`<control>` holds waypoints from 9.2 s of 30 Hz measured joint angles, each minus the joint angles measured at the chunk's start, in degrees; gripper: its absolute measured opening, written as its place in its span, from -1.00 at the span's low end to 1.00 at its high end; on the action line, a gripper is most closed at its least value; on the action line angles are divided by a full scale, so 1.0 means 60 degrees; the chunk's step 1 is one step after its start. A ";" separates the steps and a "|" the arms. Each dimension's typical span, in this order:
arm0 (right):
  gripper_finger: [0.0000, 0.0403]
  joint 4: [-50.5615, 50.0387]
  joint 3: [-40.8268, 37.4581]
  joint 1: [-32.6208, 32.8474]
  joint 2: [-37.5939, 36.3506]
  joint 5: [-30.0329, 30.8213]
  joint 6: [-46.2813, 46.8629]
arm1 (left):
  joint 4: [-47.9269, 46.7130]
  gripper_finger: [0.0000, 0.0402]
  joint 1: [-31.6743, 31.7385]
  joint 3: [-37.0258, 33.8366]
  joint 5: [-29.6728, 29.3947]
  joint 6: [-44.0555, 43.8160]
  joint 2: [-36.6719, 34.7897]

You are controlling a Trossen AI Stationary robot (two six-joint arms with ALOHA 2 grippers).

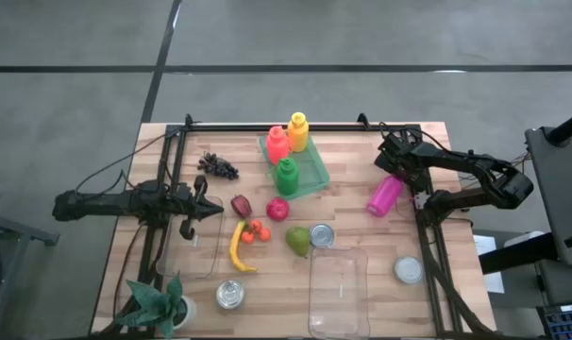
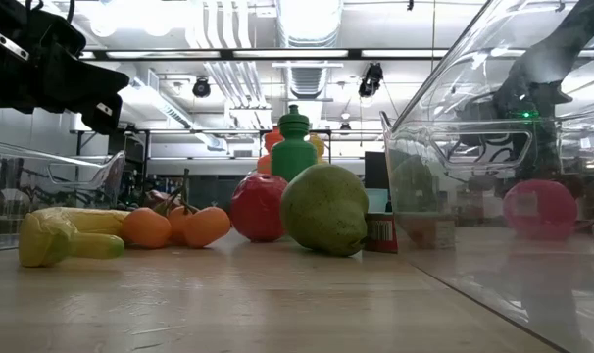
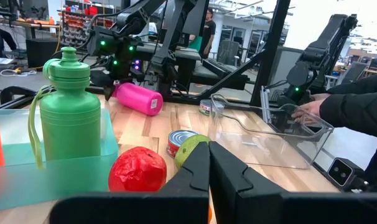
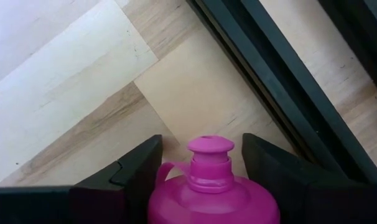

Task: Pick & Place Food Item
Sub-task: Put the pink water bottle into the green bin

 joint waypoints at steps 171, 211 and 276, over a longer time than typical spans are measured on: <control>-0.03 0.0821 0.3748 0.2905 -0.0022 0.4479 -0.3194 | -0.0003 -1.00 0.0000 -0.0003 0.0000 0.0000 -0.0003; -0.03 1.1766 0.4084 0.6149 0.2214 0.5653 -1.1236 | 0.0000 -1.00 -0.0004 0.0000 0.0000 0.0000 0.0000; 0.05 1.7562 0.2604 0.6368 0.5249 0.2152 -1.3131 | 0.0001 -1.00 -0.0001 -0.0003 0.0001 0.0000 0.0000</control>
